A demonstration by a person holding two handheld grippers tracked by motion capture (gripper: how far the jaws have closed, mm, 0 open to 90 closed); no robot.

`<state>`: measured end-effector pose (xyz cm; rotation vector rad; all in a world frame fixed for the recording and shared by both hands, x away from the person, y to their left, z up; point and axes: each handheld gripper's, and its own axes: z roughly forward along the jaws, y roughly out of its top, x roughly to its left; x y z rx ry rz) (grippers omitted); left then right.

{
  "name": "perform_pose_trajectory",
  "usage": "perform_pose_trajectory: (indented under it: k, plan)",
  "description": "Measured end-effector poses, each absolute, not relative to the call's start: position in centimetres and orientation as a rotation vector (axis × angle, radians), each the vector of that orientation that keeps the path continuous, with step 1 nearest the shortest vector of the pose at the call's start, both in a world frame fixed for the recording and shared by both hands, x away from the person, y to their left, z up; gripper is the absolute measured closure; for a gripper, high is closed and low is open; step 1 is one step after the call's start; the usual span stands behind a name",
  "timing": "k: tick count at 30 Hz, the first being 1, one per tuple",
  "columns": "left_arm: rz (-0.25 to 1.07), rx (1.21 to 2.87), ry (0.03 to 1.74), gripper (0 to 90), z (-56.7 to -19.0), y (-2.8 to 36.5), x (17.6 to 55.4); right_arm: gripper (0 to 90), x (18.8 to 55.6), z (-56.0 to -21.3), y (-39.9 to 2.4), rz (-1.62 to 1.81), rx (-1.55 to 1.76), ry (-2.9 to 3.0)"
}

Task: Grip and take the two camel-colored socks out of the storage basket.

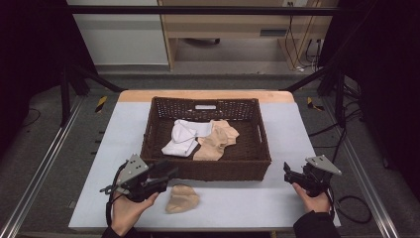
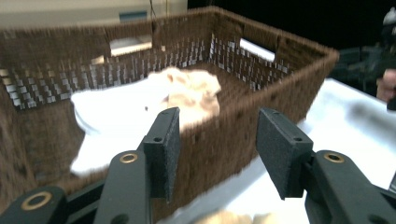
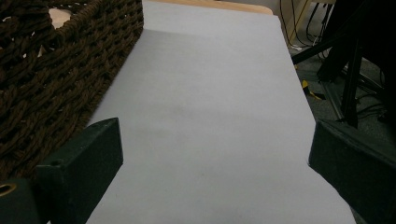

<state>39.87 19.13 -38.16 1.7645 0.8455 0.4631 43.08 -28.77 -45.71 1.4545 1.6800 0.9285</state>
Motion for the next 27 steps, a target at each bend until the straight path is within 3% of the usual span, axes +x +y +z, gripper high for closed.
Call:
perform_pose_trajectory:
  k: [12, 27]
  plan:
    - [0.488, 1.741, 0.813, 48.7, -34.9, 16.0, 43.2, 3.6, 43.2, -45.8, -28.9, 0.925, 1.459, 1.671]
    - [0.480, 1.750, 0.849, 50.3, -34.8, 11.5, 48.2, 3.7, 43.4, -45.8, -29.0, 0.925, 1.459, 1.666]
